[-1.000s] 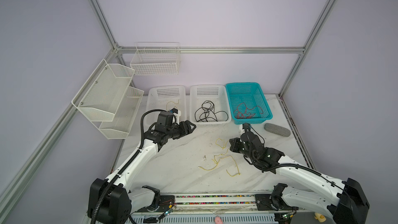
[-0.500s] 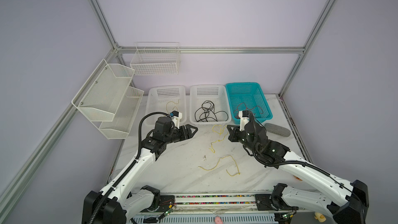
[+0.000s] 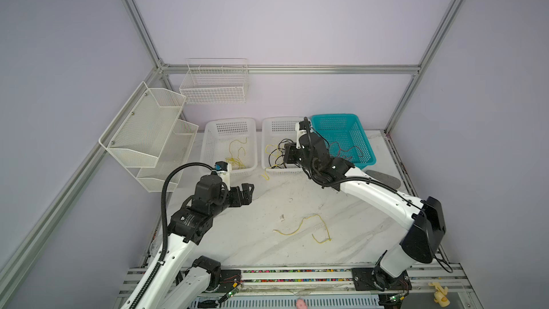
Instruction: Untangle the cables
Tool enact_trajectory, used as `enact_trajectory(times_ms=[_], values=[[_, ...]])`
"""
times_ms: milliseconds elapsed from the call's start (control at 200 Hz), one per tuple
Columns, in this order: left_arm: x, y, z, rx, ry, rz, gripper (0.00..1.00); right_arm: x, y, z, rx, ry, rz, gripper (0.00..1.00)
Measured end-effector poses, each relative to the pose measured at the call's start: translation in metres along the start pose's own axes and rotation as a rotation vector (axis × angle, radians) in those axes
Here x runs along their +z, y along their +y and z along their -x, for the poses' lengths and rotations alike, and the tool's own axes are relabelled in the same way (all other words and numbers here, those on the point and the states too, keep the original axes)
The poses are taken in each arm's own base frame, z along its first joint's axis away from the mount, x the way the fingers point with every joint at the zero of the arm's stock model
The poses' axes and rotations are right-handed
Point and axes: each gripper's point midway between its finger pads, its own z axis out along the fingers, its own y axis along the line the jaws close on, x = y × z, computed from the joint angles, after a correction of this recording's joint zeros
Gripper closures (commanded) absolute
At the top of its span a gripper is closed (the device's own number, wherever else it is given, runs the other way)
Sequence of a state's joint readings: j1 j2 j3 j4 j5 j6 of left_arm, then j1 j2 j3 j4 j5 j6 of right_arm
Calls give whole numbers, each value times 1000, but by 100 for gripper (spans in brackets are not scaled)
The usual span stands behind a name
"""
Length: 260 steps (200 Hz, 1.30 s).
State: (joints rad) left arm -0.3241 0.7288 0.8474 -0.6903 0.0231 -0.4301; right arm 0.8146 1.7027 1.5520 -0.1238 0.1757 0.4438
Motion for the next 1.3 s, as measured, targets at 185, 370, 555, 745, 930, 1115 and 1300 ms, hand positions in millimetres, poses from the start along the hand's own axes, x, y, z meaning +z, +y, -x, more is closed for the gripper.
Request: enact_trajectory(times_ms=[185, 370, 555, 745, 930, 1115, 1300], values=[[-31, 18, 11, 18, -125, 87, 0, 63, 33, 14, -31, -11, 49, 100], [-53, 35, 15, 7, -232, 157, 0, 128, 52, 7, -60, -5, 83, 100], [-49, 45, 11, 5, -231, 207, 0, 175, 51, -28, -90, 47, 100, 100], [-48, 49, 12, 4, -237, 226, 0, 199, 41, -67, -123, 116, 103, 100], [-47, 50, 11, 4, -235, 230, 0, 207, 36, -85, -136, 150, 110, 100], [-47, 50, 10, 4, -234, 230, 1, 208, 37, -87, -145, 152, 117, 98], [-47, 50, 10, 4, -234, 230, 0, 207, 38, -87, -157, 155, 126, 68]])
